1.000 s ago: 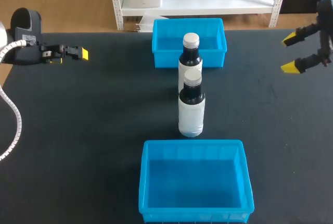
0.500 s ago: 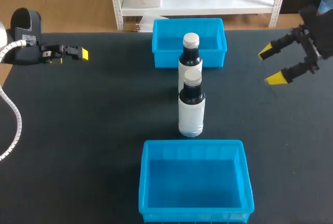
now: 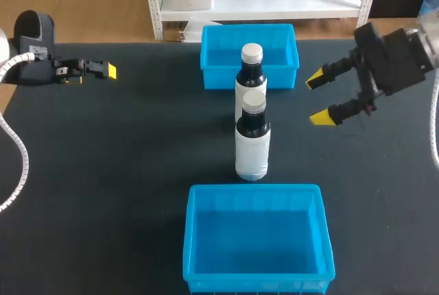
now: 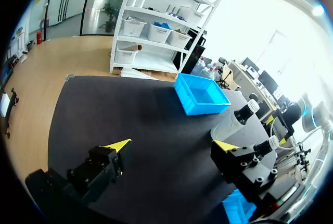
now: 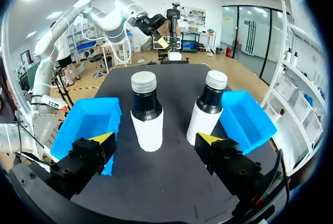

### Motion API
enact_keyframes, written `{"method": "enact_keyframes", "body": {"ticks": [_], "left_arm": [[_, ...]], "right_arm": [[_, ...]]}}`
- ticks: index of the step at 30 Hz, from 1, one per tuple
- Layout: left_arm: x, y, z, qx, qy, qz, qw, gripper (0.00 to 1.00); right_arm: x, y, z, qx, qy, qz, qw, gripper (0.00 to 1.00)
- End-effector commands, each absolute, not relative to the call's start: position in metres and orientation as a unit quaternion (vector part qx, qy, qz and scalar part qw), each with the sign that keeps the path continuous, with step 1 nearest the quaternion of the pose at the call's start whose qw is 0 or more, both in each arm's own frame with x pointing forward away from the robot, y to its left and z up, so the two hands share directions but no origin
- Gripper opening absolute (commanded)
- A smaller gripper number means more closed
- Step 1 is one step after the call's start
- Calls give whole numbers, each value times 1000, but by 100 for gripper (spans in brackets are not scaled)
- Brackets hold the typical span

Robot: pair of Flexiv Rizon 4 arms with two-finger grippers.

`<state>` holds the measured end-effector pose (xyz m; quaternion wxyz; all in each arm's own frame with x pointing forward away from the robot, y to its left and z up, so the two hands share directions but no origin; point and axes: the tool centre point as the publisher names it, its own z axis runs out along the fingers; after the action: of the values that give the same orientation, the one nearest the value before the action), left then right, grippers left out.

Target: Pick up the bottle, and place it in the far bin if it is heavy, or in the near bin if it is light.

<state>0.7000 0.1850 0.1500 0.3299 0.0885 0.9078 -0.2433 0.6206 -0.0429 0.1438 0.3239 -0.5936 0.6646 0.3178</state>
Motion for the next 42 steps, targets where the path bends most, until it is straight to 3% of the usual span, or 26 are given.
{"method": "enact_keyframes", "body": {"ticks": [1,42], "left_arm": [[700,185,150,88,908,-243,330,100],[700,185,150,88,908,-243,330,100]], "right_arm": [[619,-30,138,-595,662,318,326,100],[606,56,124,-605,642,349,316,100]]}}
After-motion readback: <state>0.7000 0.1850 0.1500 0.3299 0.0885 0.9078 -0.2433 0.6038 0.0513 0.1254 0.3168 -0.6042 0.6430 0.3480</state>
